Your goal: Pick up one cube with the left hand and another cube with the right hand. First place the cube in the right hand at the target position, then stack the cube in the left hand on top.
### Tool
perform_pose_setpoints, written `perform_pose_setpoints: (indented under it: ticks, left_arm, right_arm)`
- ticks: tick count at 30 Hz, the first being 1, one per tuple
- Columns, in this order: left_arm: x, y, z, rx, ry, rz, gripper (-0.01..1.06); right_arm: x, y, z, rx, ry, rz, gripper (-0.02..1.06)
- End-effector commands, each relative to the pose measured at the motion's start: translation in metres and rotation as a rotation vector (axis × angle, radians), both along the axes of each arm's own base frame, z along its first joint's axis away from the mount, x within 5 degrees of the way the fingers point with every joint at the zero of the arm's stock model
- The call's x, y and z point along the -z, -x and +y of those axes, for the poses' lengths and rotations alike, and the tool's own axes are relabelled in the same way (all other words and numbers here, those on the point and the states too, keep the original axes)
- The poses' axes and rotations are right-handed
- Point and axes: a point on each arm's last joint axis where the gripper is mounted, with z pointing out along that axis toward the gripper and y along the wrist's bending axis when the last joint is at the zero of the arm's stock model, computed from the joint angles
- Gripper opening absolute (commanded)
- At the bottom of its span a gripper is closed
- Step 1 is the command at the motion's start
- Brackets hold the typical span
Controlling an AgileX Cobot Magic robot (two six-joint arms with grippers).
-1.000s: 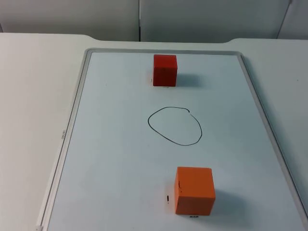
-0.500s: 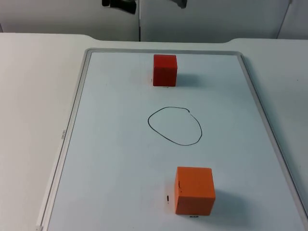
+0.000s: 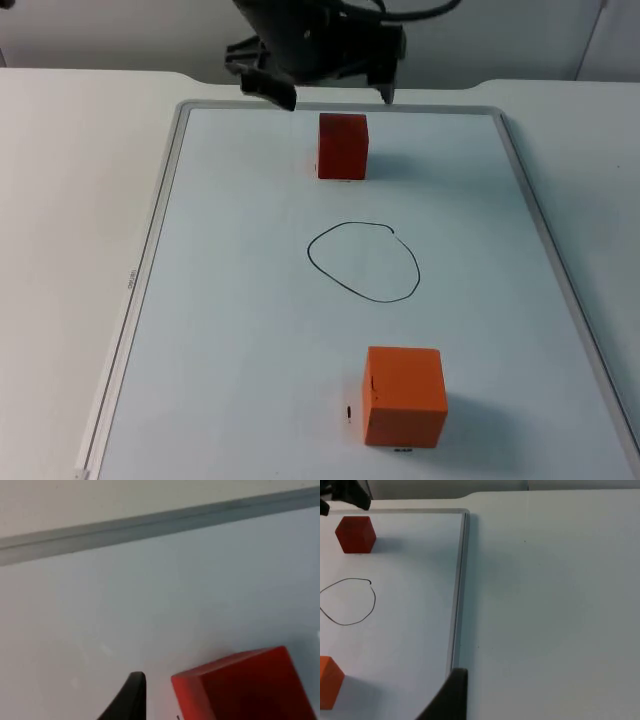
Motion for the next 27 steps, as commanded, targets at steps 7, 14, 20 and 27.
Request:
perform_pose_setpoints:
  ticks: [7,14,20,27]
  left_arm:
    - [0.015,0.012,-0.025,0.004,-0.069,-0.014,1.00]
    - [0.020,0.010,-0.024,-0.011,-0.088,-0.032,1.00]
    - [0.029,0.010,-0.027,-0.008,-0.086,-0.026,1.00]
    - [0.031,0.009,-0.031,-0.013,-0.064,-0.048,0.99]
  right_arm:
    - [0.001,-0.001,0.000,0.012,-0.001,-0.007,1.04]
    - [0.001,-0.001,0.000,0.012,-0.001,-0.007,1.04]
    - [0.001,-0.001,0.000,0.012,-0.001,-0.007,1.04]
    - [0.001,-0.001,0.000,0.012,-0.001,-0.007,1.04]
